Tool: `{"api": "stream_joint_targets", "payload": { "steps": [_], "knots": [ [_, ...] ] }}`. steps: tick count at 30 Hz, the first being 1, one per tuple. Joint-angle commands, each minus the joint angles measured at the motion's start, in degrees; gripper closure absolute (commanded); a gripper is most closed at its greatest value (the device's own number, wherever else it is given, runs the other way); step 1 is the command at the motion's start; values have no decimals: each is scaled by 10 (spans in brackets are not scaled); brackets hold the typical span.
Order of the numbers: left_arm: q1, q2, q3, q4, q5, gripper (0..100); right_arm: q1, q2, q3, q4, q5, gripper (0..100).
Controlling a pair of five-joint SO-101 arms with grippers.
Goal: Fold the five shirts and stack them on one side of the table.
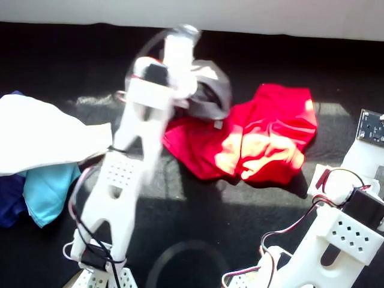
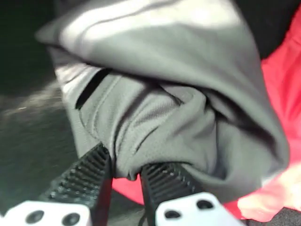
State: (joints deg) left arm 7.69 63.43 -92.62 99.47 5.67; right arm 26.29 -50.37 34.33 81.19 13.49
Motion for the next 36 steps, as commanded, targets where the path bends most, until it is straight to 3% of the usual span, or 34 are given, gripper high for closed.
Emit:
{"api": "stream_joint_targets", "payload": {
  "steps": [1,8,17,22,27,34,36],
  "knots": [
    [-128,-130,-27,15,2,991,1,0,-17,-7,-1,779],
    [-296,-269,-26,17,-4,991,-44,1,-17,-4,-1,779],
    [-485,-369,-25,18,-119,991,-131,1,-22,-8,-4,779],
    [-589,-365,-25,18,-194,991,-148,1,-23,-50,-62,779],
    [-711,-323,-25,16,-271,991,-185,1,-22,-55,-75,779],
    [-744,-214,-25,15,-368,978,-190,1,-19,-55,-75,779],
    [-745,-192,-25,15,-376,919,-189,1,-17,-51,-75,779]
  ]
}}
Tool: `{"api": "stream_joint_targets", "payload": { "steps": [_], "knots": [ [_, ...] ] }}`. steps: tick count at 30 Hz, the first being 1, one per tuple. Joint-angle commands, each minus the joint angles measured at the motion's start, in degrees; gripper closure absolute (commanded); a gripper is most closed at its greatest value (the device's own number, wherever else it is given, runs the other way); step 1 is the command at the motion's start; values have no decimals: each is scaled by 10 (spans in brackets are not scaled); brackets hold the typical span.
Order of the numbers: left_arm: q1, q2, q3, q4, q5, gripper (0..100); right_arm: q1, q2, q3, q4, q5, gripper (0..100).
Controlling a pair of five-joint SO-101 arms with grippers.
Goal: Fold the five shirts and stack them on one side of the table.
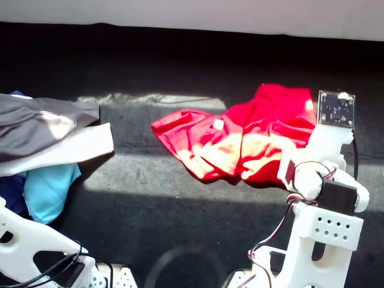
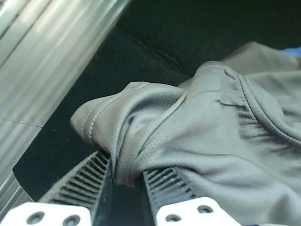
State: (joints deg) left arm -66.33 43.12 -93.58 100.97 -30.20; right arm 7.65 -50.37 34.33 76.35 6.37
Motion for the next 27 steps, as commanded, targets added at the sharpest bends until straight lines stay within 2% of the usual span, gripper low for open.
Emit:
{"api": "stream_joint_targets", "payload": {
  "steps": [1,5,10,13,18,21,27],
  "knots": [
    [-5,16,-16,0,-14,874,-1,1,-17,-2,-4,779],
    [-5,11,-18,-5,47,748,0,1,-17,-2,-3,779],
    [2,-51,-18,-60,142,743,0,1,-17,-2,-3,779],
    [39,-101,-17,-64,183,742,0,1,-17,-2,-3,779],
    [182,-144,-16,-3,179,742,0,1,-17,-2,-3,779],
    [269,-138,0,6,178,744,0,1,-17,-2,-3,779],
    [435,-138,138,8,182,744,78,-3,-22,2,-3,779]
  ]
}}
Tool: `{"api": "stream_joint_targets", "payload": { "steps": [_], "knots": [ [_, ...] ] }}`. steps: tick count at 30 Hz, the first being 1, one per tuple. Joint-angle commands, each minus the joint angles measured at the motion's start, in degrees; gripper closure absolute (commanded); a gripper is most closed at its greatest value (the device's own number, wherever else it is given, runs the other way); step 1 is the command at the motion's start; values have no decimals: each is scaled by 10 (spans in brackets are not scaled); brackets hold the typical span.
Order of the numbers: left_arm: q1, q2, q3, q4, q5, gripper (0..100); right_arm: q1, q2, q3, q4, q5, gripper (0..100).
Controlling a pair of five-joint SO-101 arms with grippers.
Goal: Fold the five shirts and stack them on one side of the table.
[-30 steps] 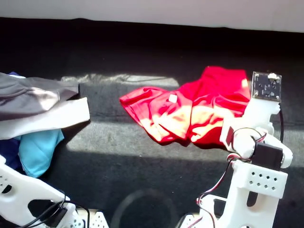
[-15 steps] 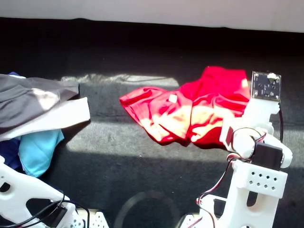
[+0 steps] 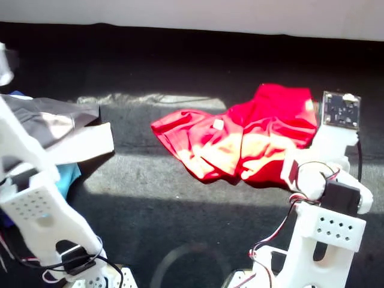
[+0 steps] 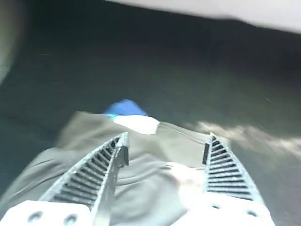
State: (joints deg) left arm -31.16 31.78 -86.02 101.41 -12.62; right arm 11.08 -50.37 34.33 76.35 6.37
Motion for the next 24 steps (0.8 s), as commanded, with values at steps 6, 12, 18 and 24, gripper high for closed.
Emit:
{"api": "stream_joint_targets", "payload": {
  "steps": [6,12,18,24],
  "knots": [
    [243,-50,262,4,135,744,133,-3,-23,7,0,779],
    [436,-70,420,3,261,744,192,-3,-23,7,0,779],
    [552,-57,484,-21,343,744,200,-3,-19,7,0,779],
    [580,34,486,-65,343,745,198,-3,-18,7,-2,779]
  ]
}}
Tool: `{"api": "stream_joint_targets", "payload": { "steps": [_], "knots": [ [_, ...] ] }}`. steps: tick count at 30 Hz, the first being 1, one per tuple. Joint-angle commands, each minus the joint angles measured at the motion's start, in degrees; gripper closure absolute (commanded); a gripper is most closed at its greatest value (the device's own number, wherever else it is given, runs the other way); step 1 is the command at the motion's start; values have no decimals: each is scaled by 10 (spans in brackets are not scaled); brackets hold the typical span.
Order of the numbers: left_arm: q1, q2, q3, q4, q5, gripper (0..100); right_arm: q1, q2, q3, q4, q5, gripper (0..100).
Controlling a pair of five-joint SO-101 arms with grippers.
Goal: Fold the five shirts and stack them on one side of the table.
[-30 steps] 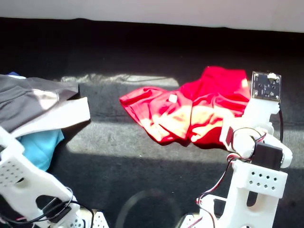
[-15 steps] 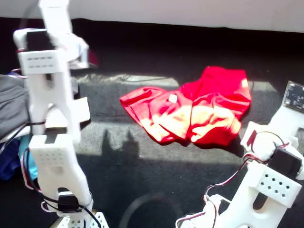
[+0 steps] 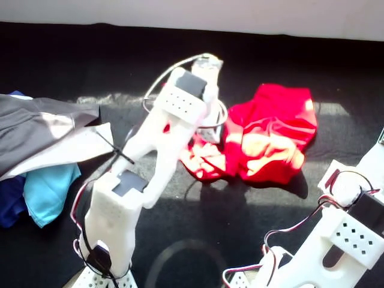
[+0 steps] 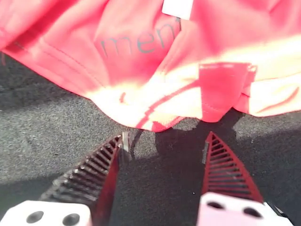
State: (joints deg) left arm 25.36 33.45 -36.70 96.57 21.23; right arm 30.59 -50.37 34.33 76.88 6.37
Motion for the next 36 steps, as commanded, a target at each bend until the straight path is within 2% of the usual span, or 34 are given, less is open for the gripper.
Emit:
{"api": "stream_joint_targets", "payload": {
  "steps": [1,12,18,21,25,36],
  "knots": [
    [18,29,-15,-17,4,745,4,-3,-18,1,-2,779],
    [19,147,-103,-18,3,749,7,-3,-18,1,0,779],
    [23,167,-182,-14,3,866,5,-3,-18,1,-1,779],
    [21,172,-204,-14,3,877,4,-3,-18,1,-1,779],
    [21,173,-187,-16,-38,878,4,-3,-18,1,-2,779],
    [19,173,-133,-19,-45,877,3,-3,-18,0,-2,779]
  ]
}}
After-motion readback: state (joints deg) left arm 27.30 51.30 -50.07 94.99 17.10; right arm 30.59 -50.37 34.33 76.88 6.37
